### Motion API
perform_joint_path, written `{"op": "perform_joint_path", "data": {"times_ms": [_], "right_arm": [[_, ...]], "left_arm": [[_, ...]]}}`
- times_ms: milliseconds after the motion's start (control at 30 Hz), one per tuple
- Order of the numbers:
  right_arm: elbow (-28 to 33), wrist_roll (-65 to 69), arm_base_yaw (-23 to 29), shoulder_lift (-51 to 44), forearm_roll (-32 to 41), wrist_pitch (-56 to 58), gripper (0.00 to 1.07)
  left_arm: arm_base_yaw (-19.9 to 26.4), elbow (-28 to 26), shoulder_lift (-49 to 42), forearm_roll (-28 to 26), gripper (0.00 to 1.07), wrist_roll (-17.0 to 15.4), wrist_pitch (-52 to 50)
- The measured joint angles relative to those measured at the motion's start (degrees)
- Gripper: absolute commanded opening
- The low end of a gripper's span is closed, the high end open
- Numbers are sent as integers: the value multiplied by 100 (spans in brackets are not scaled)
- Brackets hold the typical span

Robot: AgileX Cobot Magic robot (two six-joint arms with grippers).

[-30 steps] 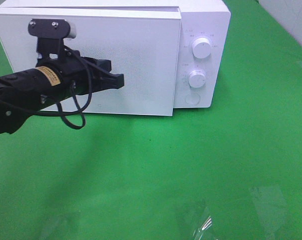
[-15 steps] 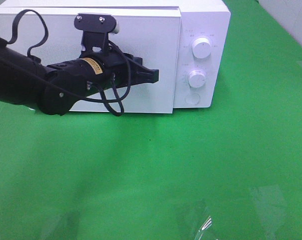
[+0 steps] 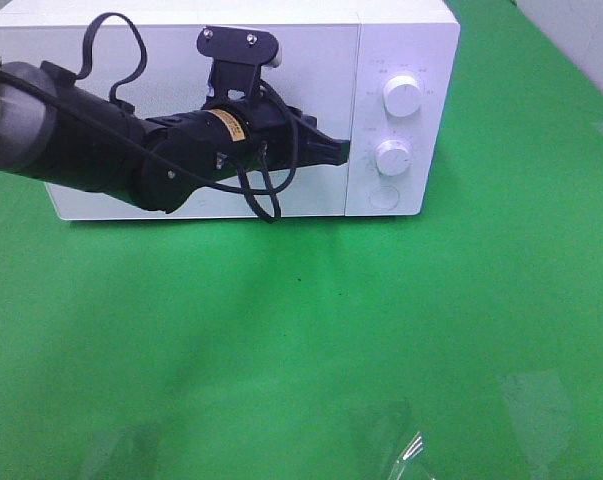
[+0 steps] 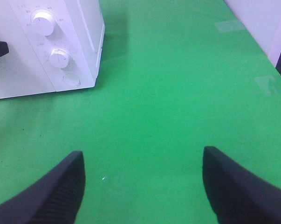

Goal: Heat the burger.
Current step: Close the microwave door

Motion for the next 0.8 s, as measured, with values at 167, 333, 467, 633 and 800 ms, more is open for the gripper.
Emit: {"op": "perform_joint_path", "data": {"times_ms": [167,333,467,633,800], "right_arm": [[0,0,0,0,0,0,68],[0,0,0,0,0,0,68],[0,0,0,0,0,0,68],[0,0,0,0,0,0,68],[0,0,0,0,0,0,68]], "left_arm": [[0,-6,6,-6,0,17,17],[-17,-34,-97,-103,0,17,401],[-115,-92,-344,-241,4,17,991],[-413,-103,-653,-241,37,17,2154],[-665,-103,-911,-269,95,17,3386]]}}
